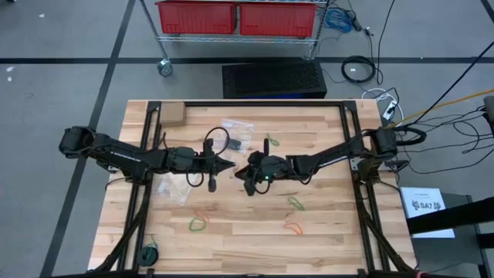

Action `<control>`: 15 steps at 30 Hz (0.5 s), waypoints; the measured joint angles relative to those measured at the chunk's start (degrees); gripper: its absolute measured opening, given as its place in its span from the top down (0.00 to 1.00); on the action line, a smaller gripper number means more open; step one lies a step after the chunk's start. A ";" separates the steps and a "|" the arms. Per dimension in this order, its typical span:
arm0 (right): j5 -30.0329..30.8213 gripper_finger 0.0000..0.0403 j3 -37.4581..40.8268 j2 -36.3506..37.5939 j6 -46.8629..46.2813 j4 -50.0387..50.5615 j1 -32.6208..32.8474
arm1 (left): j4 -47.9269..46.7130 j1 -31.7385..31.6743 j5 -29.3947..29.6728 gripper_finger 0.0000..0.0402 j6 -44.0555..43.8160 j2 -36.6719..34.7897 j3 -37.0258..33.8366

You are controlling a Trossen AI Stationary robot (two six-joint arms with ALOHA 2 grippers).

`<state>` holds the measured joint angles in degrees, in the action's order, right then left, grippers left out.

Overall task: Sort rubber bands
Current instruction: Put the orange rubber band into the right transparent zip bag

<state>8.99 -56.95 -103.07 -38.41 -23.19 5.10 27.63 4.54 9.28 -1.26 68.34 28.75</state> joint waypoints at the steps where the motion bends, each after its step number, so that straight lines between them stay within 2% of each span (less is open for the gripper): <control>1: 0.06 0.94 0.00 0.00 0.00 -0.13 -0.17 | 0.03 0.00 0.00 1.00 0.00 0.00 0.00; 10: 0.45 0.75 0.00 0.22 0.02 -0.97 -0.98 | -0.09 0.00 0.00 1.00 -0.17 0.00 0.02; 15: 0.42 0.69 0.02 0.33 2.33 -1.08 -0.94 | -0.11 0.00 0.00 1.00 -1.28 0.00 0.02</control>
<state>9.41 -56.93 -102.74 -36.09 -24.27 4.16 27.53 4.54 9.28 -2.53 68.34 28.77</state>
